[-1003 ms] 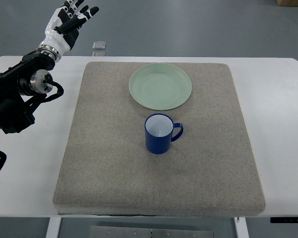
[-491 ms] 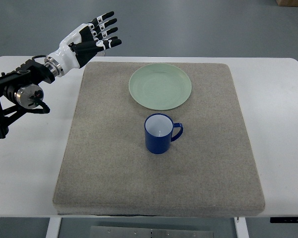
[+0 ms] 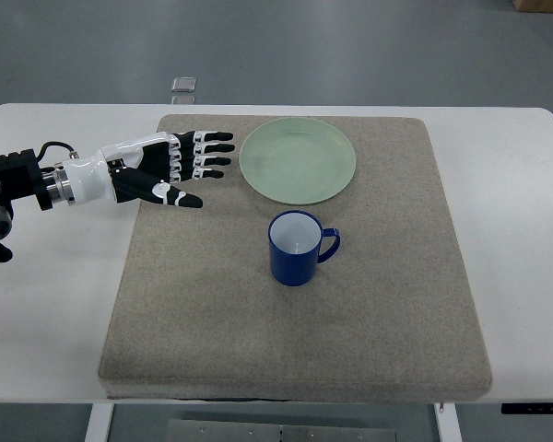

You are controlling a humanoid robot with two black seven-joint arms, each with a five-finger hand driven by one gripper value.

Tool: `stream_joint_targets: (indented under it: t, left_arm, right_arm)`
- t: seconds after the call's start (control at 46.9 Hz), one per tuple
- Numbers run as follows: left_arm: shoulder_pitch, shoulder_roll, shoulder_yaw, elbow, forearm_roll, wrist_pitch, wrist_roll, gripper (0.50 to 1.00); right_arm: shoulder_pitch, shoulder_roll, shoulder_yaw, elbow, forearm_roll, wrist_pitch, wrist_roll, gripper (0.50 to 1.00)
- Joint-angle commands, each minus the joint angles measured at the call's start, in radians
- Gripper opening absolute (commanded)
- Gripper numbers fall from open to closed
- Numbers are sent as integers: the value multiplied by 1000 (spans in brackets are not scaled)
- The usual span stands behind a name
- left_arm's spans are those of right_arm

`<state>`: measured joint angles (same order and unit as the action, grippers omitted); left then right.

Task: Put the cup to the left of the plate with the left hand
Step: 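Reach the open left hand across the pad toward the blue mug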

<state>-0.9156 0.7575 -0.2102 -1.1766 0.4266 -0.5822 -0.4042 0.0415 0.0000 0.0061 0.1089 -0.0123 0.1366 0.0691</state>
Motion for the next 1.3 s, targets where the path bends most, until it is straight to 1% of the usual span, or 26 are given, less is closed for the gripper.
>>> stream_joint_targets:
  t: [0.0,0.235,0.384,0.448,0.854,1.067,1.28]
  left_arm:
    - [9,-7,-2,0,20,-4,-1,994]
    - [33,-41,-3,5,27,1,-13,994]
    - [60,-75,-9,15,101,8,-100,992]
    - [69,-89,-12,17,132,15,-122,994]
    - [93,-113,-5,25,147,18,-124,994]
    - [101,-181,-8,87,147,27,-124,992]
    - [113,-244,-8,176,146,25,-136,992]
  right_arm:
    - [0,0,0,0,0,0,0,934]
    - [0,0,0,0,0,0,0,934]
    - [0,0,0,0,0,0,0,934]
    - [0,0,0,0,0,0,0,934]
    - [0,0,0,0,0,0,0,934]
    - [0,0,0,0,0,0,0,934]
    - [0,0,0,0,0,0,0,934]
